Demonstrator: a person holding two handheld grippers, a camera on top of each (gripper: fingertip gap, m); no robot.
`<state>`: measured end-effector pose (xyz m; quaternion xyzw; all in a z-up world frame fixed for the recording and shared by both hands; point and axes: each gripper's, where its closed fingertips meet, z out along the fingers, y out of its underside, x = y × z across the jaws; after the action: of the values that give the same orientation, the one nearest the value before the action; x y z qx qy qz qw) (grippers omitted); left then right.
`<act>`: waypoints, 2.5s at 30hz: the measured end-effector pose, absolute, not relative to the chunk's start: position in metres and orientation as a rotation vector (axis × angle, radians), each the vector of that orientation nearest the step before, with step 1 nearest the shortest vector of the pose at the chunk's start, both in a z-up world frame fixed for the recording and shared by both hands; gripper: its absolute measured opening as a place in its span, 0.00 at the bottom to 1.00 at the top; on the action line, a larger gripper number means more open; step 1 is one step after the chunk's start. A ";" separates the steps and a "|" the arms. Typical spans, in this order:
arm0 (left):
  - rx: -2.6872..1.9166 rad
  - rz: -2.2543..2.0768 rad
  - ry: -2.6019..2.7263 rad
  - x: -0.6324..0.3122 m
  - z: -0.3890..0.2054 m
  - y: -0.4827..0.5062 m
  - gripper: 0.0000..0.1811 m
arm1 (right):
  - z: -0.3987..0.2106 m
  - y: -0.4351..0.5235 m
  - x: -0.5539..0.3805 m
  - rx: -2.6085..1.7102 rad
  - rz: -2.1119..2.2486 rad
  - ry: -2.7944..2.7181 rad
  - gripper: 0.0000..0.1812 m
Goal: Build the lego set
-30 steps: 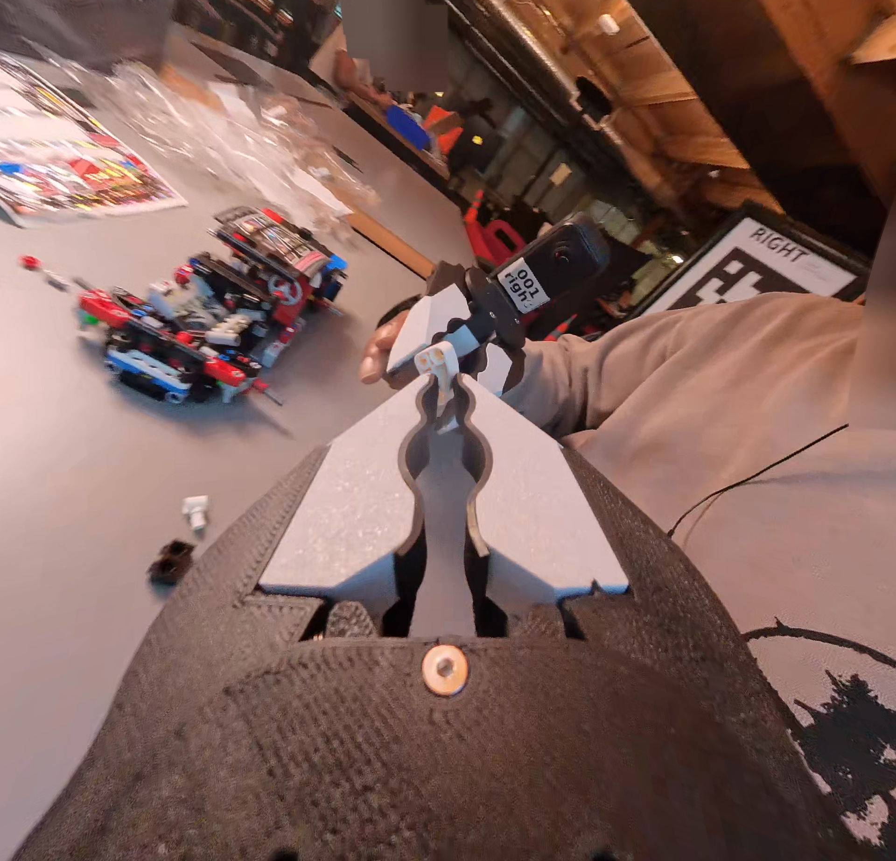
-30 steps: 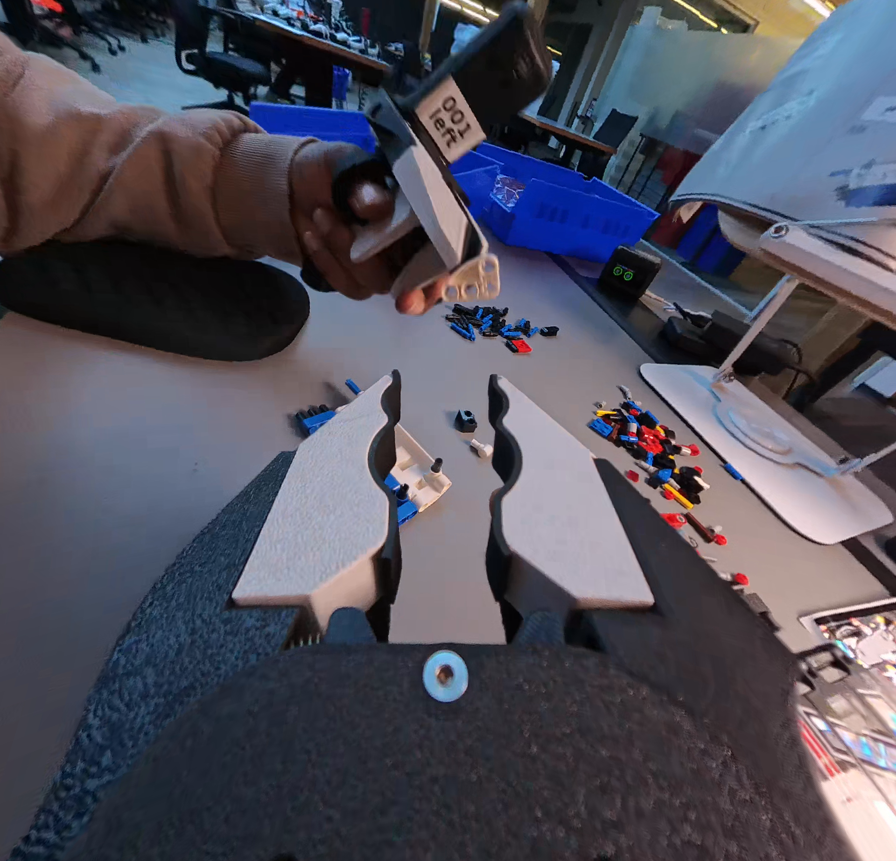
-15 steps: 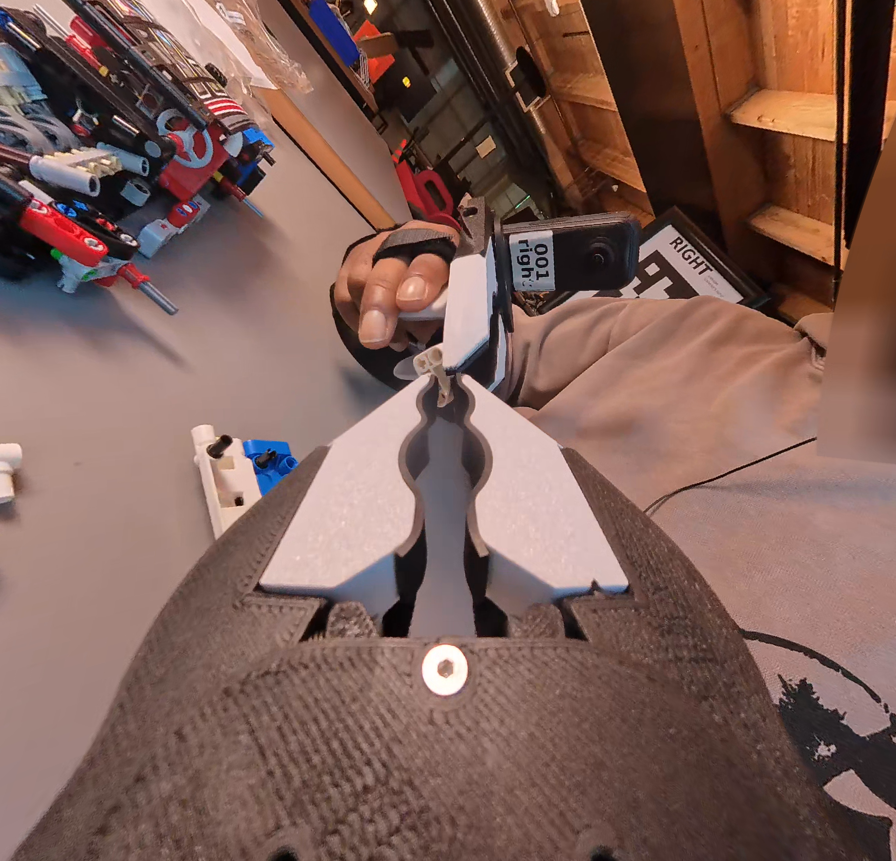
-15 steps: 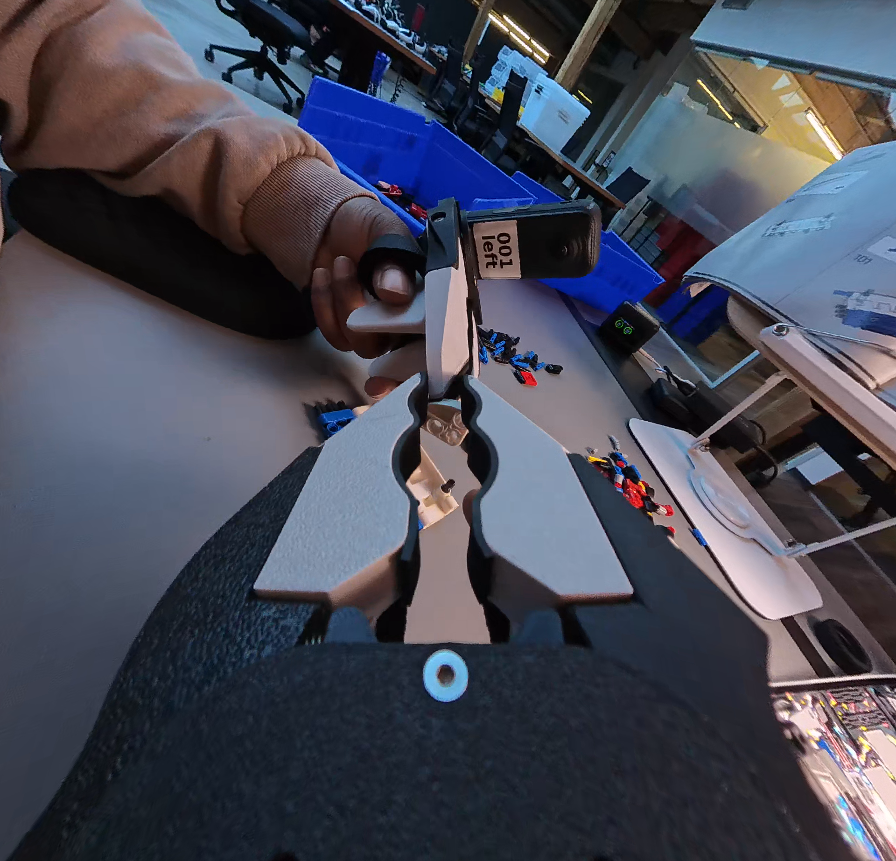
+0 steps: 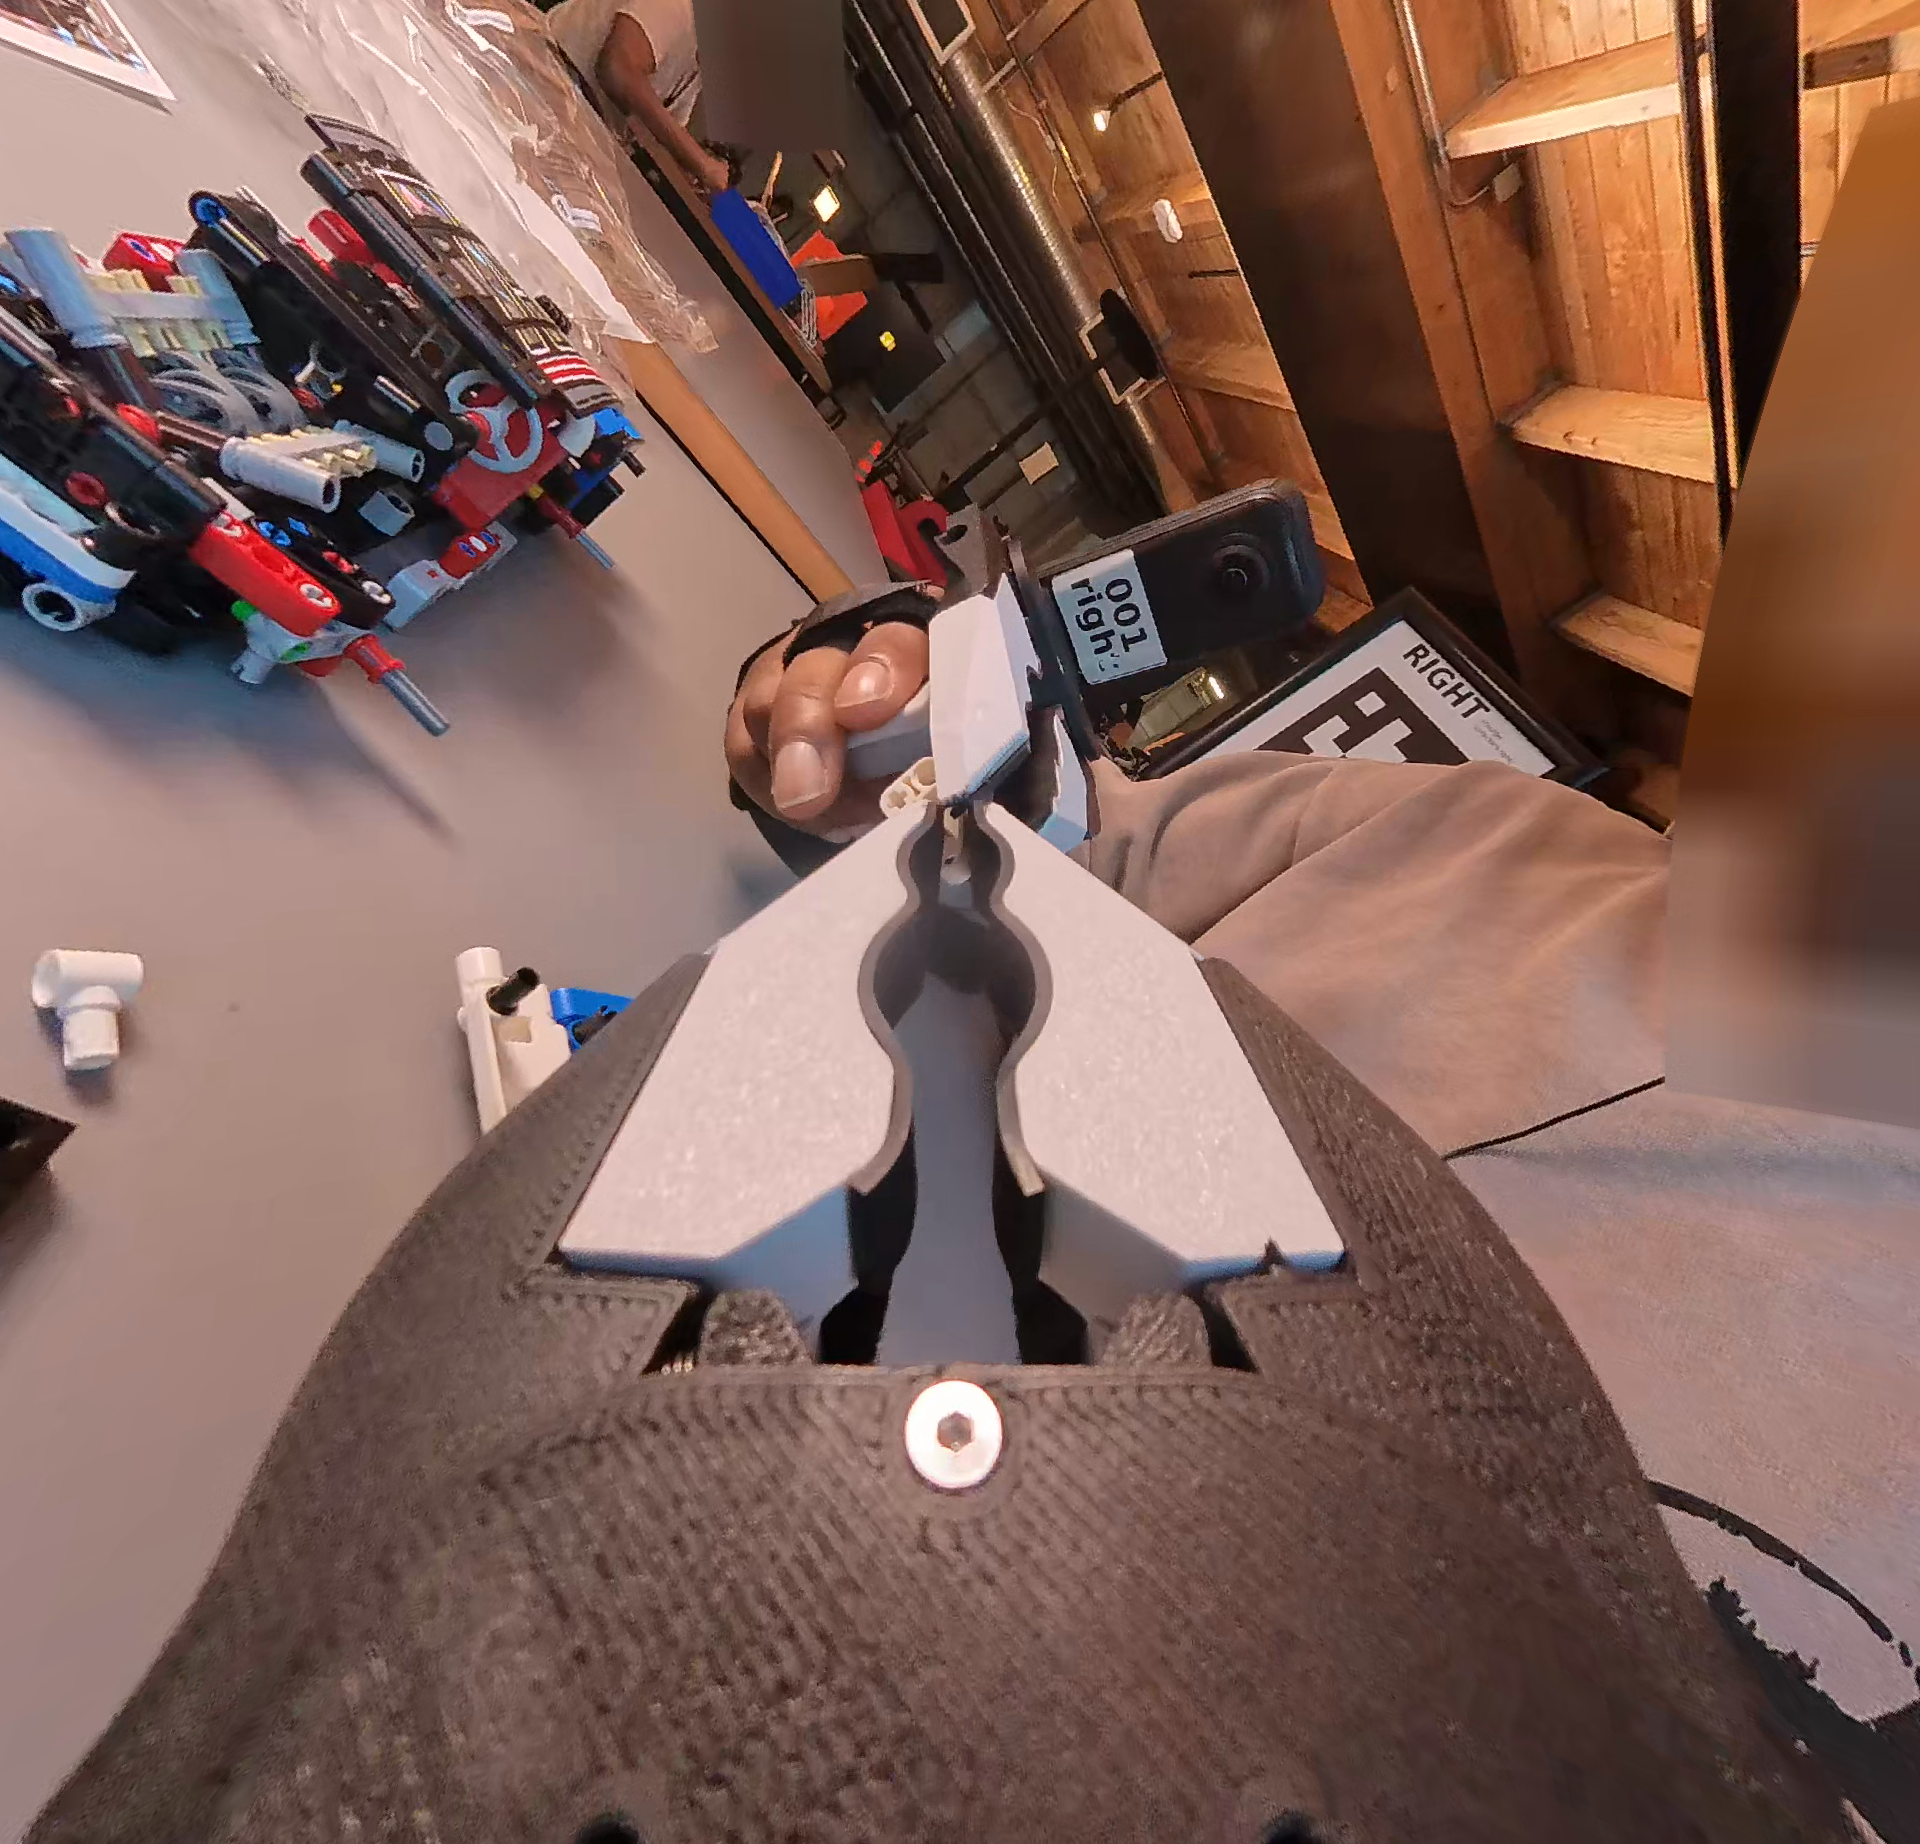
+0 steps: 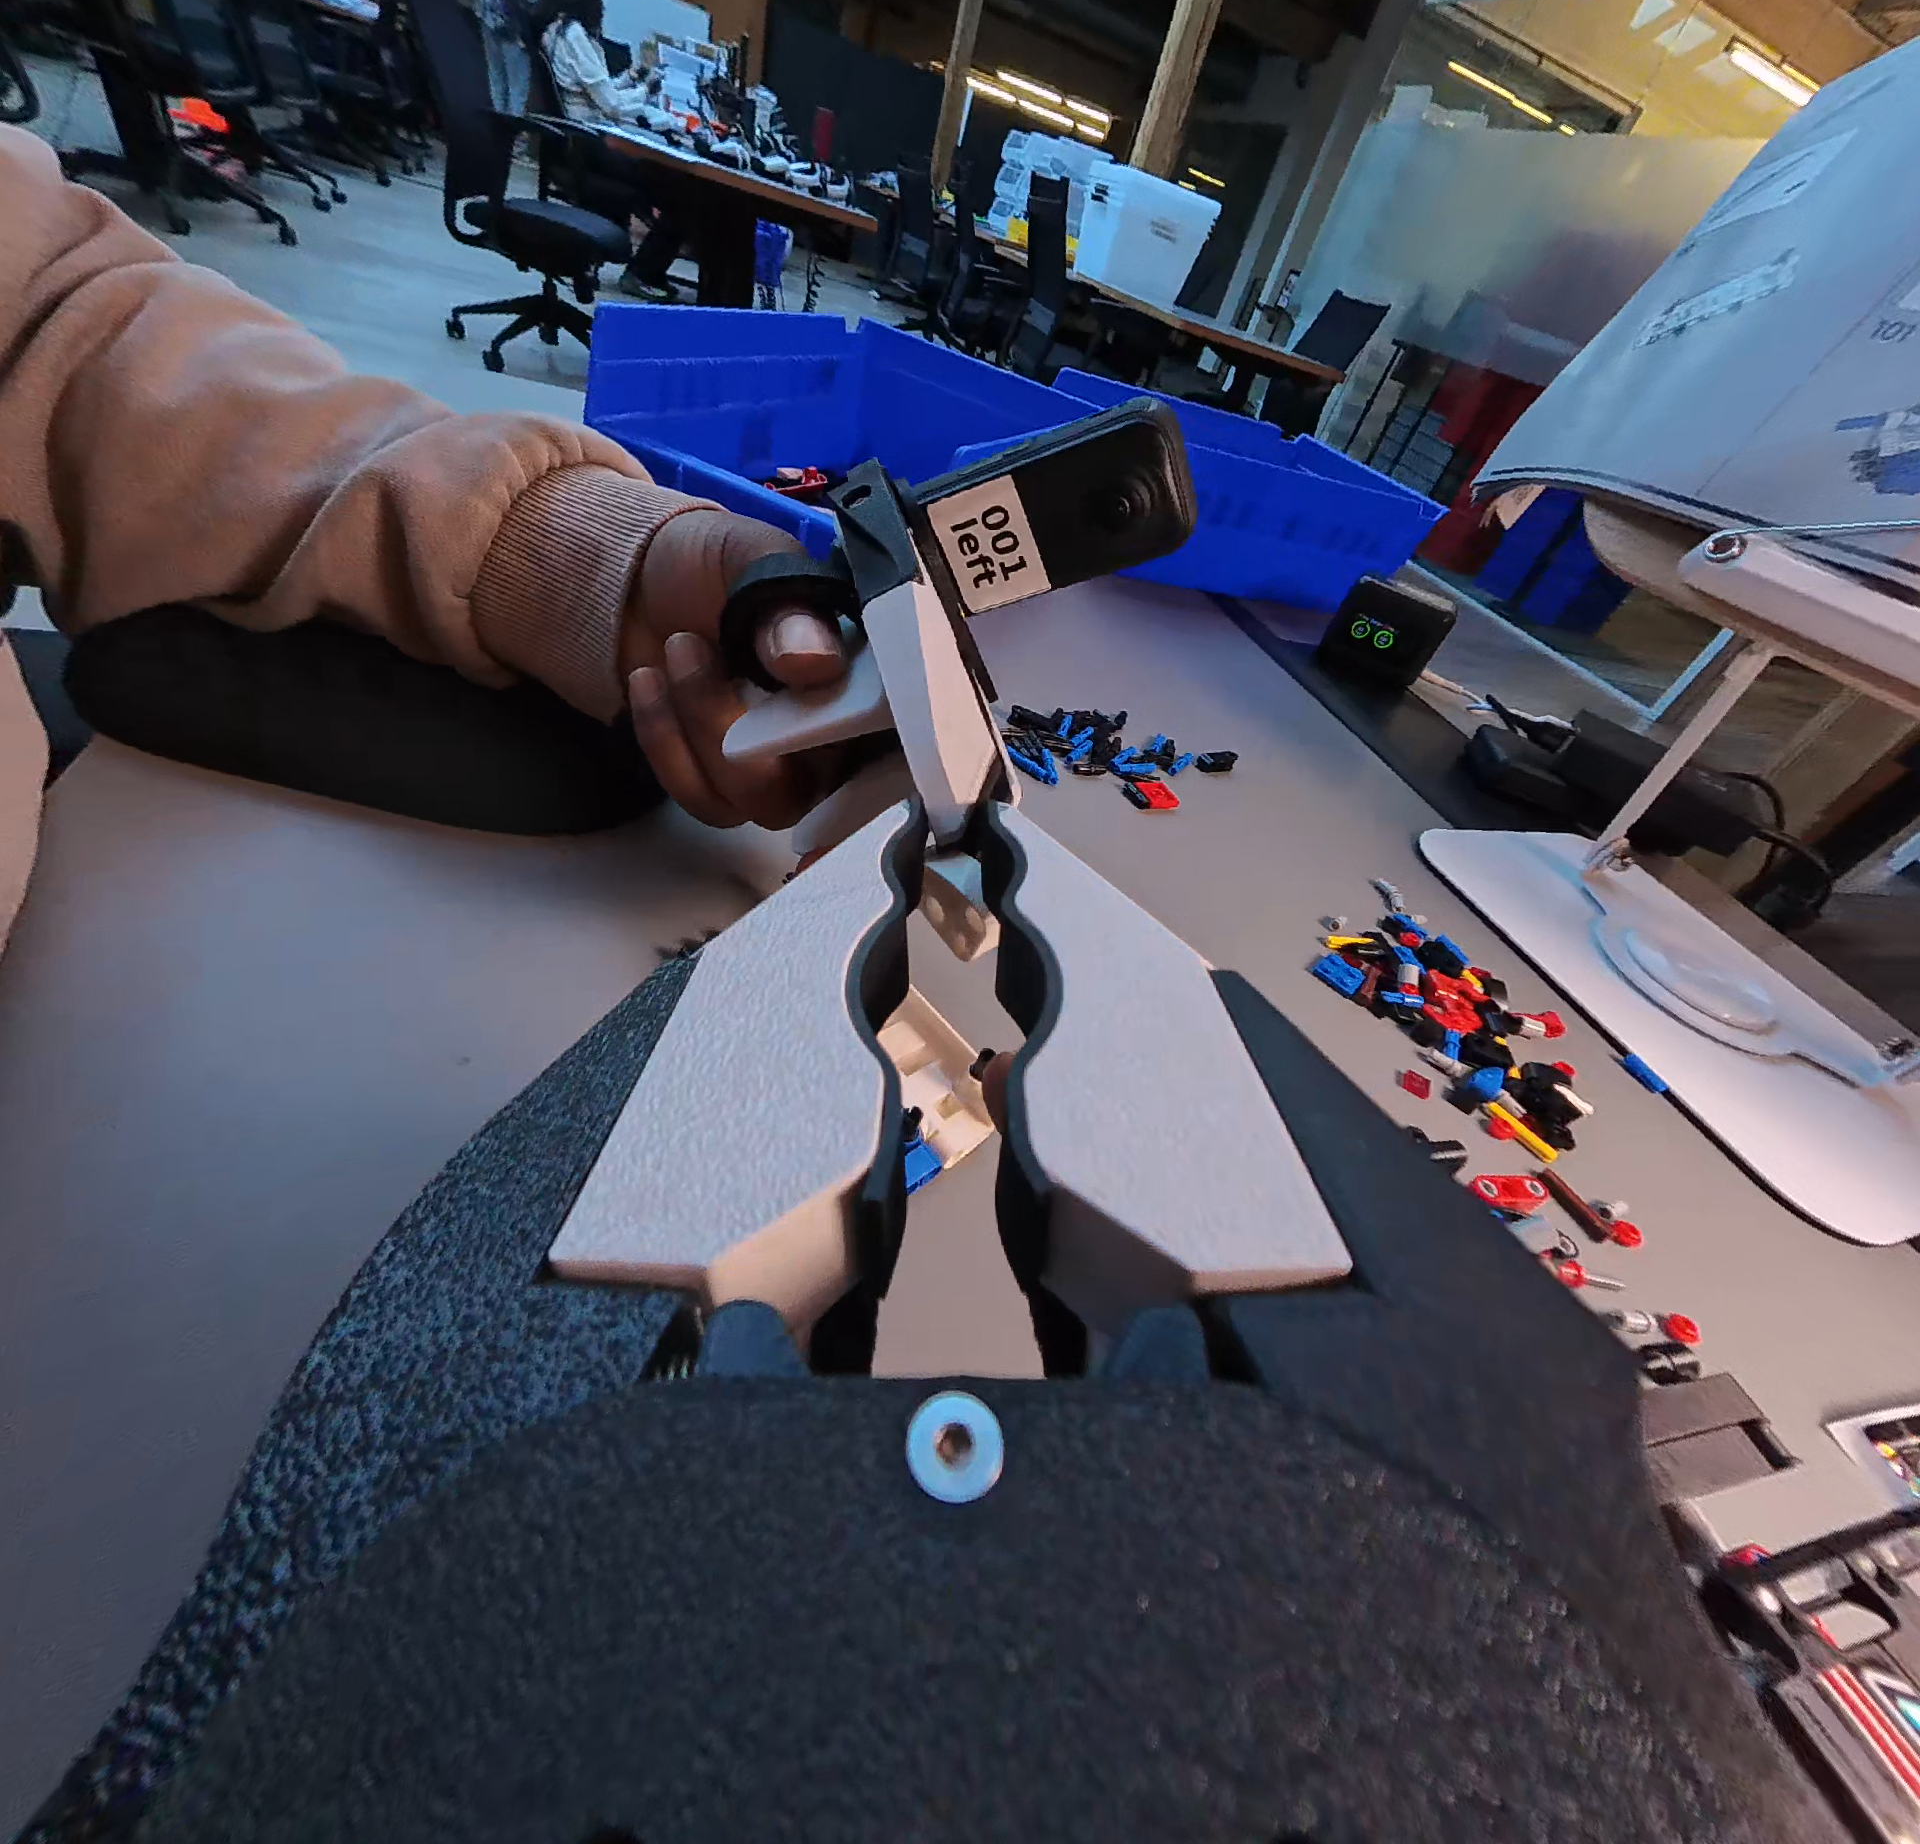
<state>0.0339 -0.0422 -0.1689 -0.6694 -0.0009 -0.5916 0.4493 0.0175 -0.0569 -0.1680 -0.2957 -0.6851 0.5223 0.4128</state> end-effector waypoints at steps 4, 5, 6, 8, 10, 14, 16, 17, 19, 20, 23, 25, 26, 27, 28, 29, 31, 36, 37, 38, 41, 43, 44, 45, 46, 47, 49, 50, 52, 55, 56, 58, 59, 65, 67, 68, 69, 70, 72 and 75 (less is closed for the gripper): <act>-1.671 -1.431 0.004 0.033 -0.171 -0.042 0.01 | -0.170 -0.057 0.017 -0.781 1.354 -1.733 0.04; -1.688 -1.414 0.005 0.033 -0.173 -0.042 0.01 | -0.172 -0.056 0.017 -0.788 1.350 -1.744 0.05; -1.706 -1.397 0.003 0.032 -0.176 -0.042 0.01 | -0.175 -0.056 0.016 -0.793 1.336 -1.755 0.05; -1.774 -1.323 0.014 0.031 -0.187 -0.040 0.00 | -0.185 -0.054 0.015 -0.810 1.282 -1.797 0.05; -1.884 -1.185 0.065 0.029 -0.202 -0.040 0.00 | -0.200 -0.054 0.016 -0.824 1.233 -1.888 0.08; -1.990 -0.955 0.139 0.022 -0.216 -0.040 0.00 | -0.218 -0.047 0.024 -0.846 1.144 -2.021 0.15; -1.977 -0.905 0.178 0.019 -0.211 -0.043 0.00 | -0.220 -0.038 0.025 -0.879 1.135 -2.023 0.15; -1.974 -0.895 0.190 0.019 -0.210 -0.044 0.00 | -0.220 -0.036 0.025 -0.891 1.137 -2.024 0.15; -1.965 -0.893 0.207 0.019 -0.207 -0.046 0.00 | -0.218 -0.035 0.023 -0.884 1.143 -2.008 0.15; -1.956 -0.903 0.225 0.021 -0.205 -0.048 0.00 | -0.216 -0.039 0.022 -0.858 1.143 -2.006 0.15; -1.917 -0.942 0.245 0.026 -0.198 -0.050 0.00 | -0.211 -0.052 0.020 -0.742 1.108 -1.991 0.15; -1.886 -0.992 0.230 0.028 -0.193 -0.051 0.00 | -0.211 -0.054 0.017 -0.675 1.033 -1.975 0.03; -1.879 -1.000 0.221 0.027 -0.192 -0.050 0.00 | -0.209 -0.055 0.018 -0.652 1.023 -1.968 0.03; -1.873 -0.995 0.212 0.025 -0.191 -0.050 0.00 | -0.209 -0.054 0.017 -0.678 1.029 -1.966 0.03; -1.864 -0.972 0.205 0.022 -0.190 -0.049 0.00 | -0.210 -0.052 0.017 -0.748 1.078 -1.971 0.03; -1.845 -0.944 0.211 0.019 -0.187 -0.048 0.01 | -0.207 -0.052 0.018 -0.849 1.187 -1.965 0.03; -1.782 -0.876 0.259 0.015 -0.176 -0.050 0.12 | -0.196 -0.053 0.021 -1.092 1.503 -1.920 0.03; -1.755 -0.530 0.548 0.026 -0.178 -0.057 0.20 | -0.178 -0.051 0.028 -1.579 2.213 -1.725 0.03; -1.771 -0.495 0.572 0.029 -0.182 -0.056 0.20 | -0.179 -0.053 0.030 -1.605 2.267 -1.721 0.03; -1.782 -0.472 0.585 0.032 -0.184 -0.055 0.20 | -0.179 -0.055 0.031 -1.620 2.304 -1.718 0.03; -1.771 -0.402 0.619 0.037 -0.184 -0.052 0.19 | -0.180 -0.058 0.029 -1.655 2.321 -1.706 0.03; -1.750 -0.318 0.648 0.038 -0.183 -0.050 0.18 | -0.179 -0.059 0.028 -1.674 2.346 -1.682 0.03; -1.740 -0.268 0.661 0.038 -0.182 -0.049 0.18 | -0.179 -0.059 0.027 -1.690 2.351 -1.668 0.03; -1.736 -0.220 0.673 0.037 -0.182 -0.048 0.17 | -0.180 -0.059 0.026 -1.703 2.355 -1.659 0.03; -1.737 -0.177 0.685 0.036 -0.183 -0.047 0.16 | -0.181 -0.059 0.026 -1.720 2.360 -1.659 0.03; -1.741 -0.145 0.695 0.034 -0.184 -0.046 0.13 | -0.183 -0.060 0.027 -1.730 2.358 -1.667 0.03; -1.745 -0.132 0.711 0.033 -0.186 -0.047 0.12 | -0.185 -0.061 0.026 -1.739 2.346 -1.676 0.03; -1.748 -0.135 0.711 0.033 -0.187 -0.047 0.12 | -0.185 -0.061 0.026 -1.741 2.341 -1.675 0.03; -1.751 -0.122 0.701 0.030 -0.186 -0.046 0.12 | -0.185 -0.059 0.024 -1.748 2.338 -1.645 0.03; -1.751 -0.076 0.665 0.024 -0.184 -0.043 0.12 | -0.180 -0.051 0.019 -1.758 2.355 -1.546 0.03; -1.748 -0.068 0.645 0.022 -0.183 -0.041 0.12 | -0.178 -0.048 0.018 -1.757 2.371 -1.514 0.04; -1.743 -0.069 0.605 0.020 -0.181 -0.039 0.12 | -0.175 -0.046 0.018 -1.758 2.389 -1.478 0.05; -1.739 -0.068 0.589 0.019 -0.179 -0.038 0.12 | -0.175 -0.046 0.017 -1.762 2.379 -1.474 0.05; -1.723 -0.037 0.570 0.020 -0.177 -0.034 0.12 | -0.177 -0.046 0.017 -1.736 2.344 -1.477 0.03; -1.721 -0.046 0.571 0.020 -0.177 -0.034 0.12 | -0.176 -0.045 0.017 -1.719 2.328 -1.492 0.03; -1.723 -0.054 0.578 0.020 -0.178 -0.035 0.12 | -0.176 -0.045 0.018 -1.715 2.319 -1.503 0.03; -1.724 -0.057 0.585 0.020 -0.178 -0.036 0.10 | -0.175 -0.043 0.018 -1.712 2.318 -1.501 0.03; -1.725 -0.059 0.595 0.020 -0.179 -0.037 0.09 | -0.174 -0.042 0.018 -1.711 2.320 -1.496 0.03; -1.728 -0.065 0.615 0.020 -0.181 -0.040 0.05 | -0.174 -0.039 0.019 -1.709 2.314 -1.497 0.03; -1.737 -0.099 0.652 0.024 -0.184 -0.043 0.01 | -0.172 -0.035 0.019 -1.700 2.310 -1.480 0.03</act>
<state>0.0237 -0.0434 -0.1844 -0.7488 0.2811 -0.0427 0.5988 0.0193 -0.0352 -0.1720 -0.5262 -0.4582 0.7151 -0.0430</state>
